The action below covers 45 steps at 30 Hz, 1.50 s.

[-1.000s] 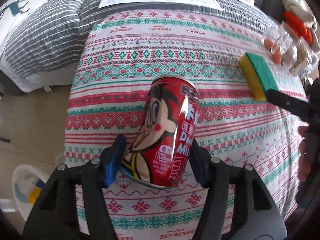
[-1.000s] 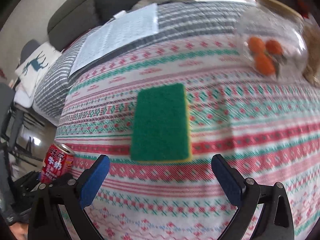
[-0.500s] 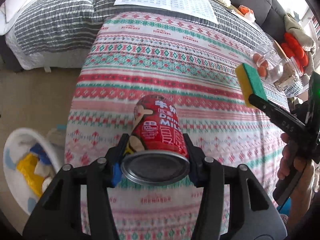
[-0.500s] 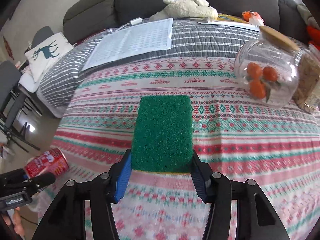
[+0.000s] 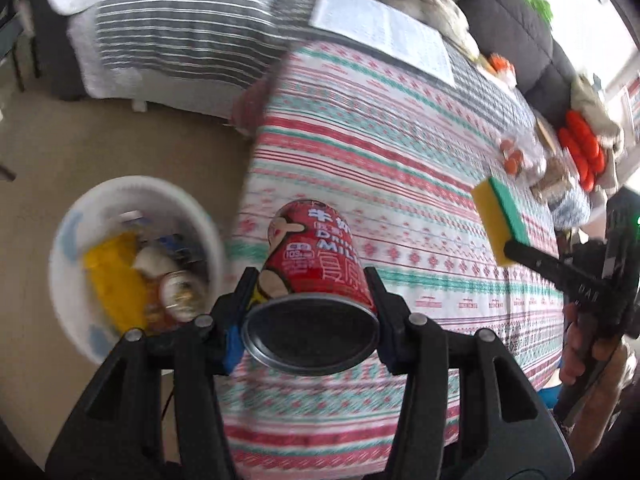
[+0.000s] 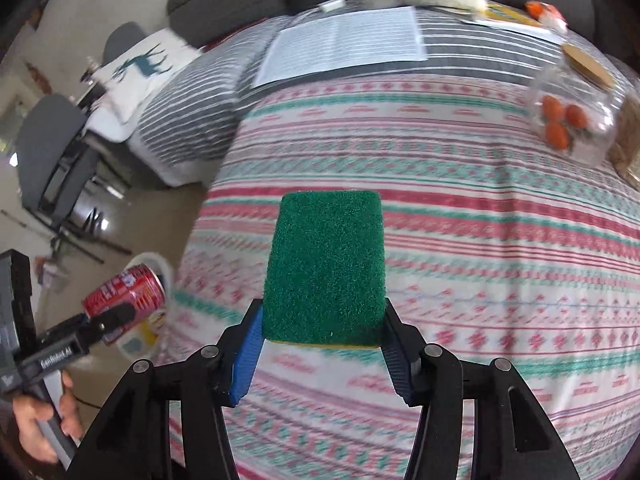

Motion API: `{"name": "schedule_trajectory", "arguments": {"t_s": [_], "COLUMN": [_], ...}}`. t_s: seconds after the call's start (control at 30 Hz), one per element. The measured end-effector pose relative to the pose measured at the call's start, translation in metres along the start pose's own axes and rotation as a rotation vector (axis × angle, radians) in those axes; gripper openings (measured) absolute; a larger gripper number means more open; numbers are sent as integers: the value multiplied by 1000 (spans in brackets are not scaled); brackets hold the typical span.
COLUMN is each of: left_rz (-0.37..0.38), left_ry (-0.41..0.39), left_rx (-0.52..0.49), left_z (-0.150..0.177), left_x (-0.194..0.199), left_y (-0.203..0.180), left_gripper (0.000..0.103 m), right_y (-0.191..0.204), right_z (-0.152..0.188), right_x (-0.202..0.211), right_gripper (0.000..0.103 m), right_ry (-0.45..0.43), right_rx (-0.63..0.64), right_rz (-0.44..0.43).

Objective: Collect trash
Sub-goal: 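Drop the can with left tool while right tool drops the sponge into bin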

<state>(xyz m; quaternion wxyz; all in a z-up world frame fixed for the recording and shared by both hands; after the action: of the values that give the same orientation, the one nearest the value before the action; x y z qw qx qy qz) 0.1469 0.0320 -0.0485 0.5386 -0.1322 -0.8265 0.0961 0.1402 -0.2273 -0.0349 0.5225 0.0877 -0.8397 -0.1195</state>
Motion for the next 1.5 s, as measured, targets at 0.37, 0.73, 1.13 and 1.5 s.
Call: {"name": "schedule_trajectory", "arguments": {"t_s": [0.37,0.73,1.13,1.5], "left_rz": [-158,-235,-347,-303], "left_ry": [-46,-42,-47,-38], "left_rx": [117,130,256,222], "left_z": [10,13,43,46], "left_x": [2,1,40,37], "left_y": [111,153,209,199], "left_gripper": [53,88,100,102], "right_y": [104,166,235,233], "right_z": [7,14,28,18], "right_x": [-44,-79,-125,-132], "right_gripper": [56,56,59,78], "right_ry": [52,86,154,133], "right_rx": [160,244,299,256], "right_rz": [-51,-94,-193,-184]}}
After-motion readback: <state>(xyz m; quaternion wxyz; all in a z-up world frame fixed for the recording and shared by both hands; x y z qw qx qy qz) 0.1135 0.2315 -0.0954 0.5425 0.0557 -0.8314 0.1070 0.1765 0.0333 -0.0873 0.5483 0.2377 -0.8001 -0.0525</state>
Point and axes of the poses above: each gripper's, at about its wrist camera, not at the fingertips, and x roughly against the way its jaws point, y to its left, z to its underside, the point moved 3 cm from there along -x, roughly the way its jaws point
